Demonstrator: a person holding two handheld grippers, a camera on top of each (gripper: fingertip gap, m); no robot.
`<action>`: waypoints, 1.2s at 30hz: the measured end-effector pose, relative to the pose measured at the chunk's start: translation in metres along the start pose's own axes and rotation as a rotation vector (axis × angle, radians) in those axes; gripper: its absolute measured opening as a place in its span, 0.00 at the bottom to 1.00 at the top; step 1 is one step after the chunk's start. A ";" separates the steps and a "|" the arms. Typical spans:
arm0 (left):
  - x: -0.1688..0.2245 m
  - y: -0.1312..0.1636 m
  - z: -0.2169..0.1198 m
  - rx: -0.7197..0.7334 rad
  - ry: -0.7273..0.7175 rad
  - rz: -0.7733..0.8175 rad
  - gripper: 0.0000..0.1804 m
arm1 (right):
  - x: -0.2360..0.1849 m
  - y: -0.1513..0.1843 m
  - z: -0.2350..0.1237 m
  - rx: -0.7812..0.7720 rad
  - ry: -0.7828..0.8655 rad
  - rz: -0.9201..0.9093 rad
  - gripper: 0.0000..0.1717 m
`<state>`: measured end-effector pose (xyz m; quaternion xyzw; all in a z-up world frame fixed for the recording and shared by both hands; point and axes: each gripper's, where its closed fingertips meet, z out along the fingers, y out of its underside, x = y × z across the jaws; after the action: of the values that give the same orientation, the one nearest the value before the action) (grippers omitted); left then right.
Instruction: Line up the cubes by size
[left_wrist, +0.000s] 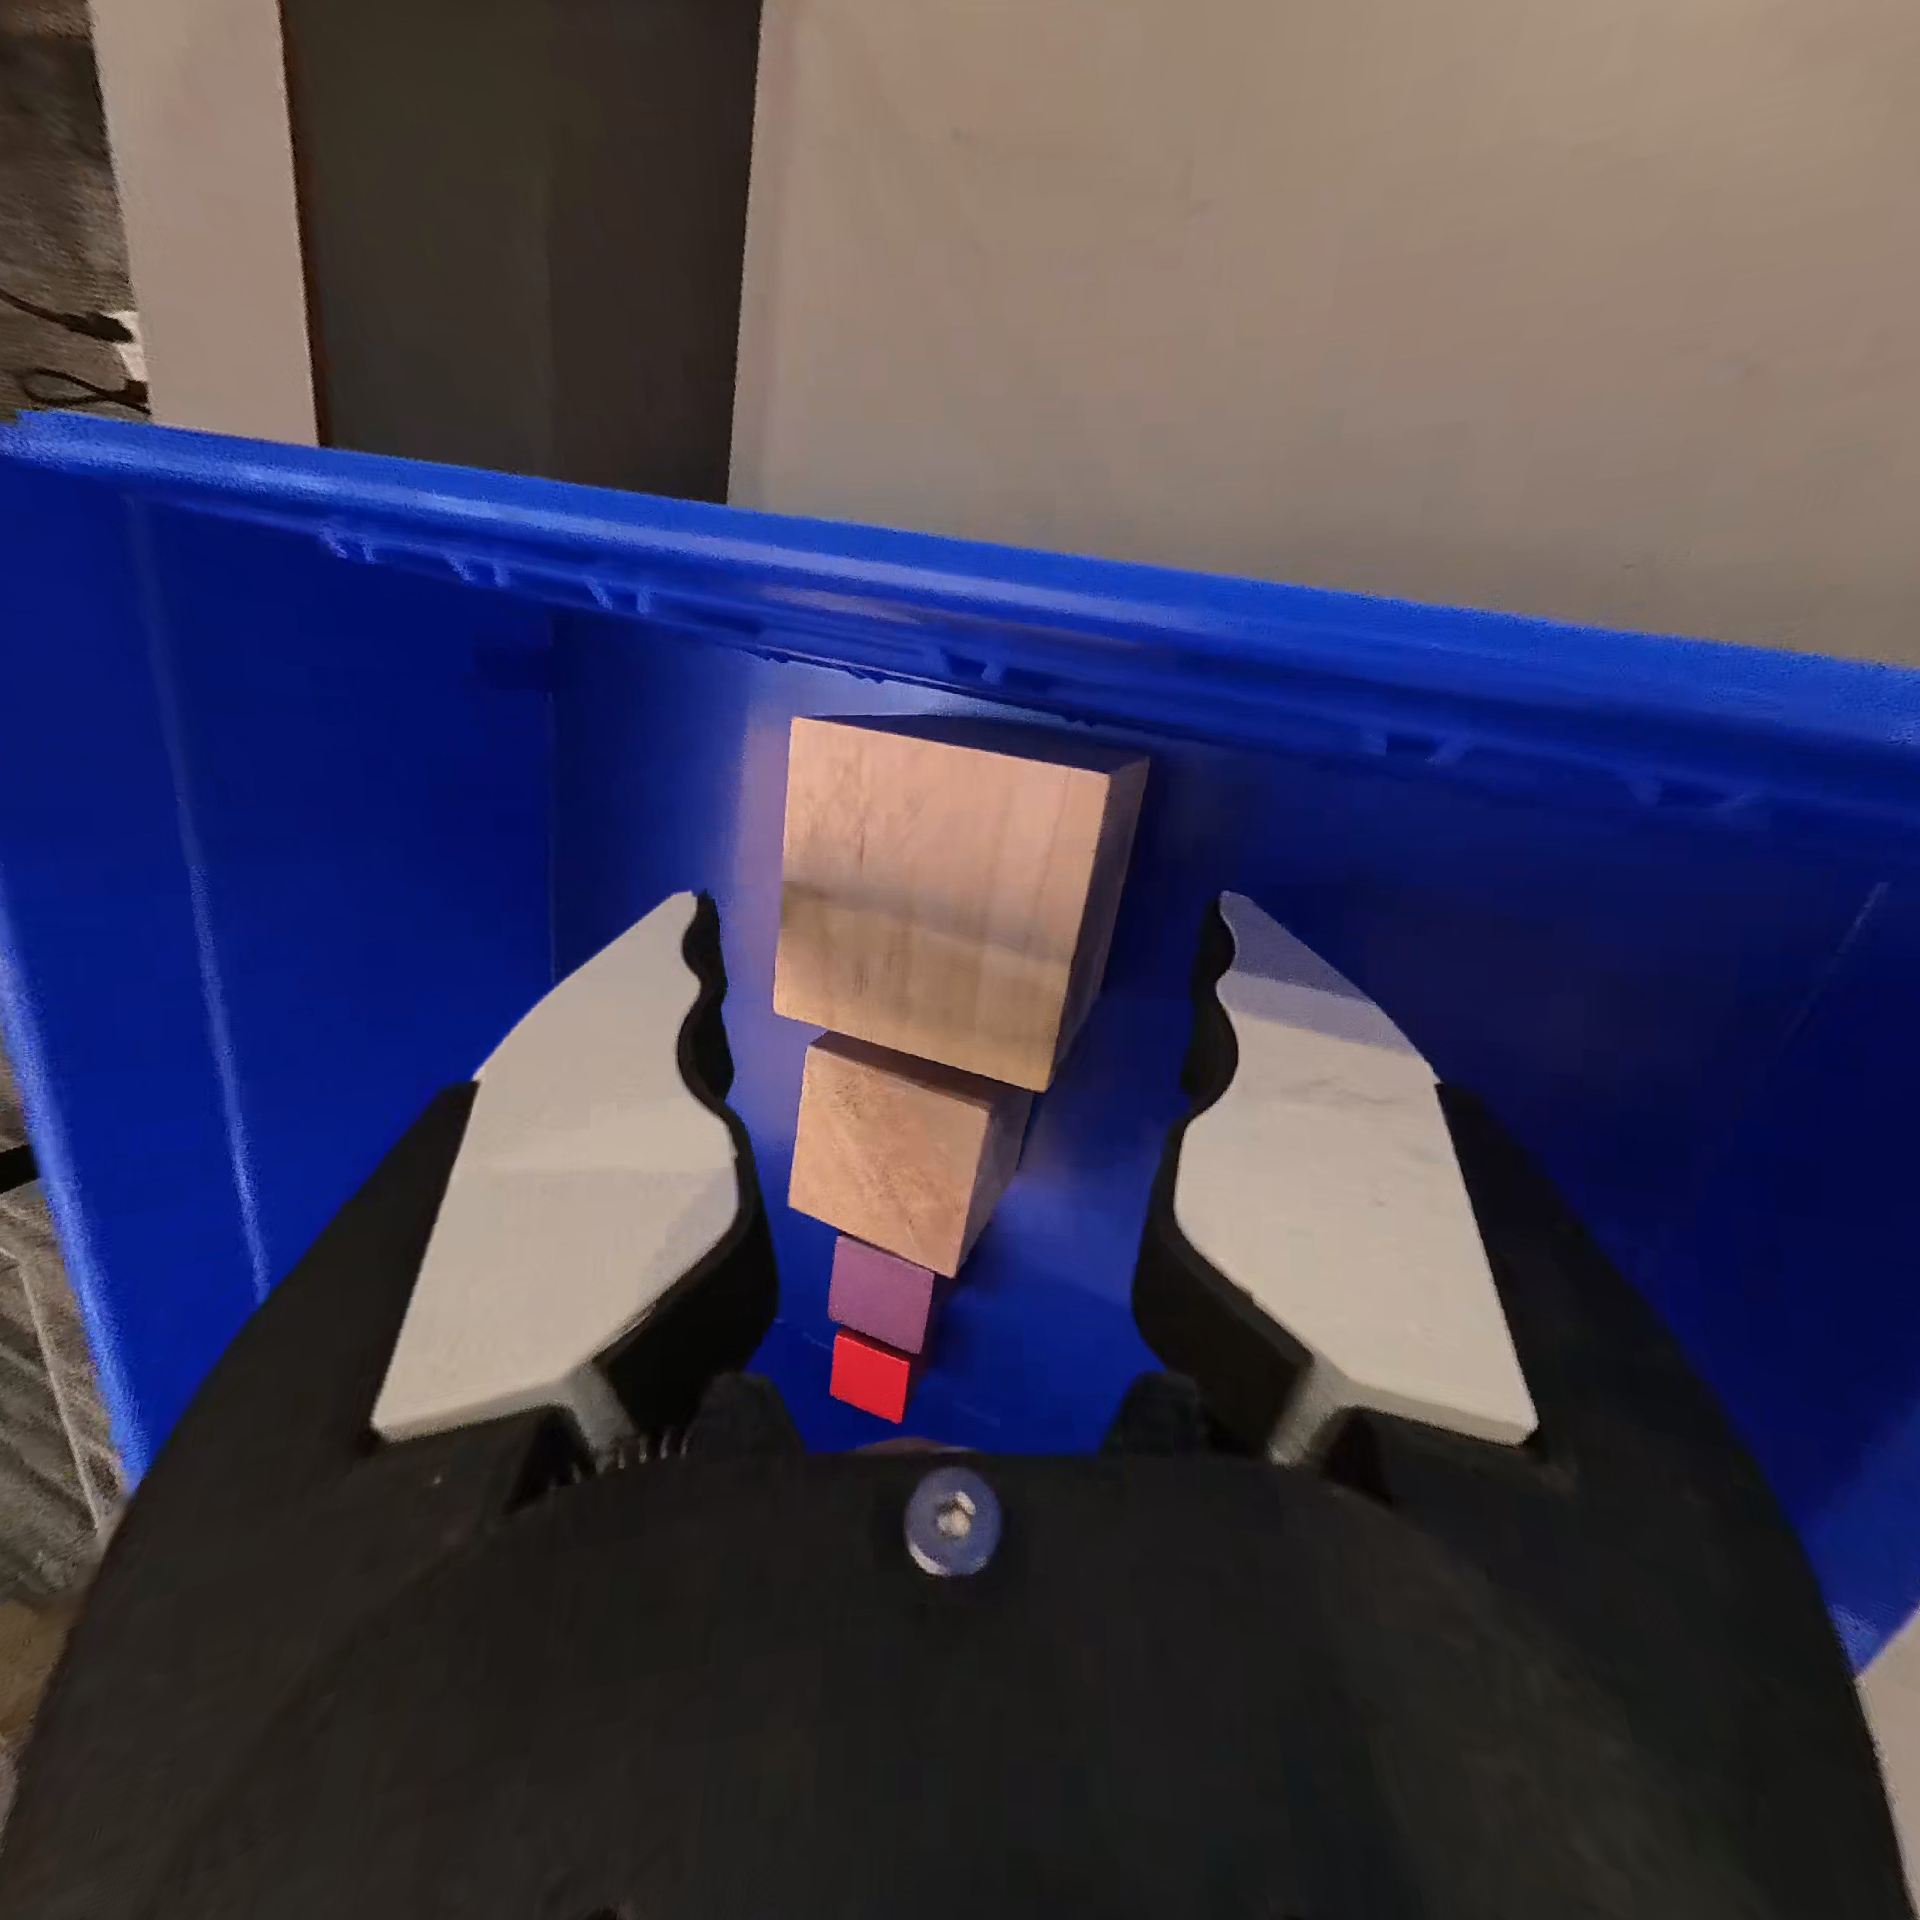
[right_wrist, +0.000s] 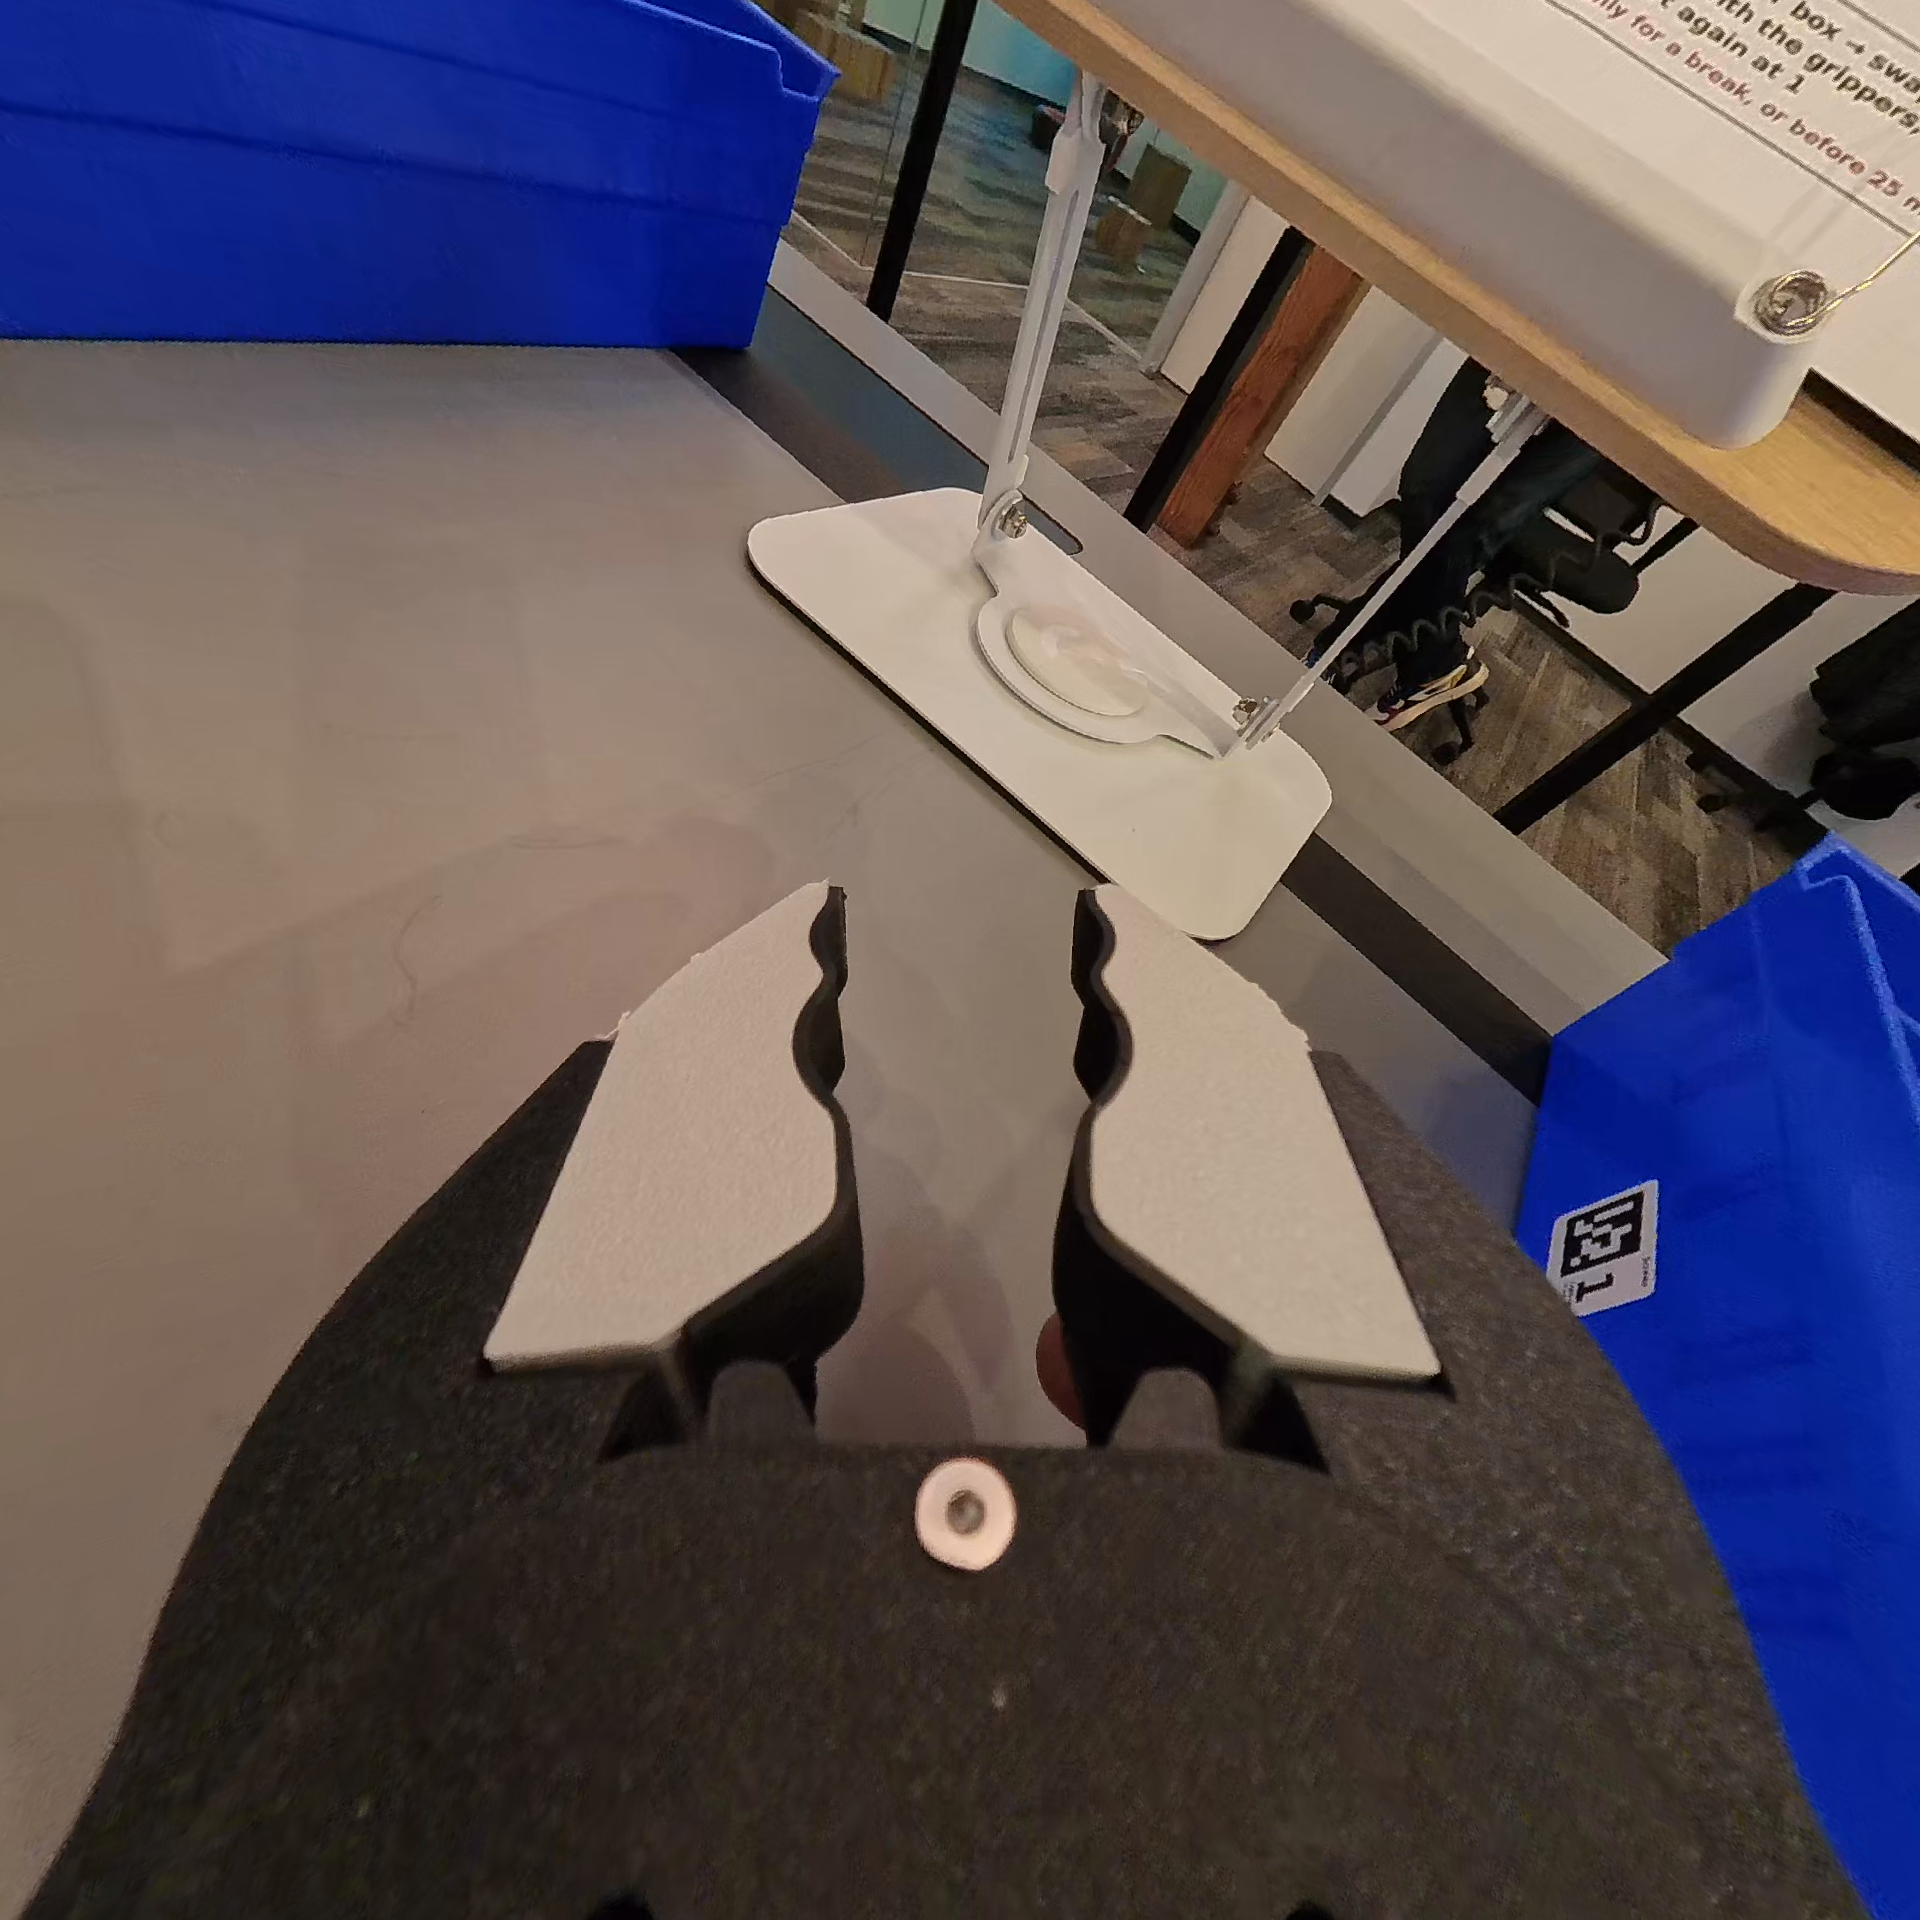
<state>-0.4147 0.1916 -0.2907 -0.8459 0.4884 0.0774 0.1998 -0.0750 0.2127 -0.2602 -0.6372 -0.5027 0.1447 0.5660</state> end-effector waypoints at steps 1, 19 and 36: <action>0.001 0.001 0.002 -0.003 0.013 -0.002 0.46 | 0.000 0.000 0.000 -0.001 0.000 -0.001 0.24; -0.001 0.007 0.020 -0.050 0.047 -0.008 0.37 | -0.001 0.000 0.000 -0.002 -0.004 -0.006 0.24; -0.002 0.007 0.018 -0.067 0.018 0.023 0.37 | -0.001 0.001 0.000 -0.004 -0.005 -0.007 0.24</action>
<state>-0.4206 0.1972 -0.3082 -0.8470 0.4971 0.0883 0.1661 -0.0755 0.2121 -0.2613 -0.6362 -0.5066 0.1434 0.5640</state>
